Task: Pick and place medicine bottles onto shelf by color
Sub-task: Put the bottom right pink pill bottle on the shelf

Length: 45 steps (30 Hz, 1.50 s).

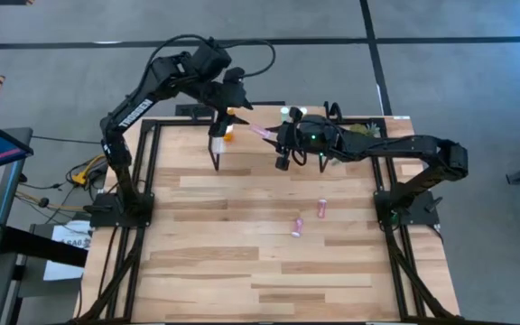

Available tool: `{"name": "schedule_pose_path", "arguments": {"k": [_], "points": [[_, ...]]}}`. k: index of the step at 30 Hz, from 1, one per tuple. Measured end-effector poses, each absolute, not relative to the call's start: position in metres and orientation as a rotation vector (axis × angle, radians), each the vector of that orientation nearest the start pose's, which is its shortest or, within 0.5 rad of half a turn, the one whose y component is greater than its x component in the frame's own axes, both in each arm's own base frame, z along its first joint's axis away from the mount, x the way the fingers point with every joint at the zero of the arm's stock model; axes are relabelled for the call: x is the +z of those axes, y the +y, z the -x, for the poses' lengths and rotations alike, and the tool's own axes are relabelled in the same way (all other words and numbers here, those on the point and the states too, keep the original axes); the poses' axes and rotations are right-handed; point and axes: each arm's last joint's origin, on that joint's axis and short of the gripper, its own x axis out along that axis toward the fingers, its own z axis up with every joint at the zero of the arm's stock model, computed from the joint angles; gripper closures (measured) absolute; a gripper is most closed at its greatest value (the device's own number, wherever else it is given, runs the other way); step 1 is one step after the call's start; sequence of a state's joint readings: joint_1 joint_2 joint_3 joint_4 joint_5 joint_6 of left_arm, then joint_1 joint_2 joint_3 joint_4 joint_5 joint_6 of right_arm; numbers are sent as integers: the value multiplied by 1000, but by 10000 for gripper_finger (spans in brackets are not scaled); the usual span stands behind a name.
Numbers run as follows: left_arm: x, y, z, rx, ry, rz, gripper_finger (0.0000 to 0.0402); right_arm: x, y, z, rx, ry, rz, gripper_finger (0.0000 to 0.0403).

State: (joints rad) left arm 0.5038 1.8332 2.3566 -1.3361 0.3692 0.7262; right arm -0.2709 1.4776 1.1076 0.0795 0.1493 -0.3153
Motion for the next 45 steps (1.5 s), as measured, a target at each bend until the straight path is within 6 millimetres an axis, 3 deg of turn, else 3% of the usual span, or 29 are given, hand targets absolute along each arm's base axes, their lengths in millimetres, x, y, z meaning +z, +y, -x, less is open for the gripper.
{"name": "schedule_pose_path", "arguments": {"k": [4,12,20,25,33,38,41,45], "points": [[465,152,-299,-200,698,-349,211,309,-97,-324,-370,379,287,264],[469,163,-291,-172,667,-334,214,347,-106,-319,-395,452,253,262],[497,146,-260,-145,581,-377,262,374,-127,-305,-432,500,195,262],[502,141,-248,-137,545,-364,286,375,-135,-298,-390,526,131,262],[471,145,-253,-108,554,-387,298,371,-129,-299,-357,564,119,262],[448,142,-239,-92,375,-445,310,371,-127,-300,-352,562,118,262],[429,141,-236,-56,258,-459,316,371,-127,-300,-350,564,117,262],[389,137,-241,7,299,-481,309,370,-123,-300,-339,578,103,262]]}}
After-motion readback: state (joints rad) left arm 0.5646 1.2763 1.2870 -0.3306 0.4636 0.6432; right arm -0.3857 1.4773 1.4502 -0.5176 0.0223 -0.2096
